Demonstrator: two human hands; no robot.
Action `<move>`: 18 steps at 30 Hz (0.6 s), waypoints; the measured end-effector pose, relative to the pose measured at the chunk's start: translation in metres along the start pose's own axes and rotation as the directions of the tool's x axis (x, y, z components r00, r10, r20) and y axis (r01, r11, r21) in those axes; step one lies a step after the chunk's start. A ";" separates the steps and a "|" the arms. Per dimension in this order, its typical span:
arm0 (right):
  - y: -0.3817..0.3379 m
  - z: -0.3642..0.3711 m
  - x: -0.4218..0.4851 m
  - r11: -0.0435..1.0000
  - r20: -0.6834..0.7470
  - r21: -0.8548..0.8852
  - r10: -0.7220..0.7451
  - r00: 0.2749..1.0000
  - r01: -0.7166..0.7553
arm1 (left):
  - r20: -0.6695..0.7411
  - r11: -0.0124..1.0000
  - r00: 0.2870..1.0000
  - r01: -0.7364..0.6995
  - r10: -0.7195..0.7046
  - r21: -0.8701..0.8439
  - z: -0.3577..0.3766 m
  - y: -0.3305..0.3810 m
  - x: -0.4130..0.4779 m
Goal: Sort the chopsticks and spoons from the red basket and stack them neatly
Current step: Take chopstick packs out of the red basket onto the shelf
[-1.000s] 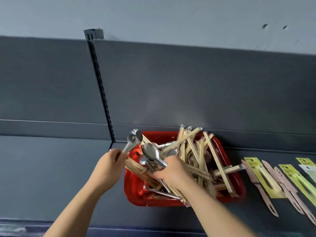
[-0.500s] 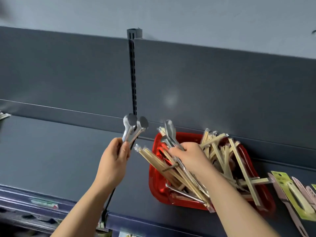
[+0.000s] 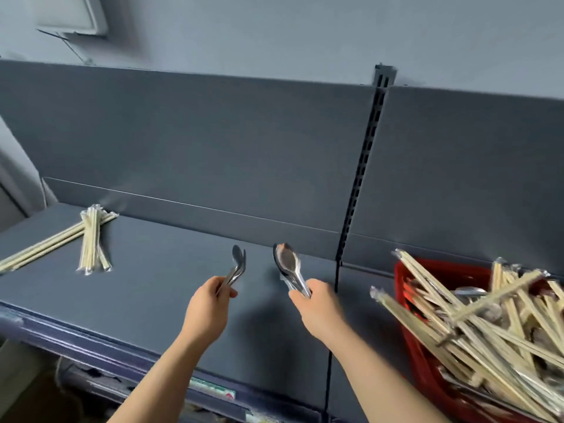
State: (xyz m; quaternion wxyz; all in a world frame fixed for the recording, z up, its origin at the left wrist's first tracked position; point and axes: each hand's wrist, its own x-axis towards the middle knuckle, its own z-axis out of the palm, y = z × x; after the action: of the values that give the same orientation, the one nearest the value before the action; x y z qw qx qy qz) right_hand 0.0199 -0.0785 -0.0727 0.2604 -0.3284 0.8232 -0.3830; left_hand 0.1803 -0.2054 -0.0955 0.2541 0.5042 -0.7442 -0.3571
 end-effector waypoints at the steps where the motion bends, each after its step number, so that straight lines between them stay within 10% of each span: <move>1: 0.000 0.016 0.006 0.999 -0.012 -0.019 0.030 0.999 -0.030 | 0.032 1.000 0.999 0.003 -0.004 0.029 -0.003 -0.010 0.008; 12: -0.013 0.103 0.028 0.944 -0.420 -0.198 0.162 0.893 -0.264 | 0.320 0.972 0.933 -0.210 0.167 0.106 -0.003 -0.052 0.074; 18: -0.001 0.106 0.029 0.919 -0.354 -0.331 0.089 0.931 -0.214 | 0.351 0.954 0.920 -0.245 0.173 0.171 -0.002 -0.044 0.069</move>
State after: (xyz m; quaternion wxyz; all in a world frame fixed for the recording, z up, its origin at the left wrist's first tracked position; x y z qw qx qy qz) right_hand 0.0735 -0.1493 -0.1371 0.0817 -0.2360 0.9350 -0.2518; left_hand 0.1818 -0.2804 -0.1280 0.1069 0.3782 -0.8598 -0.3261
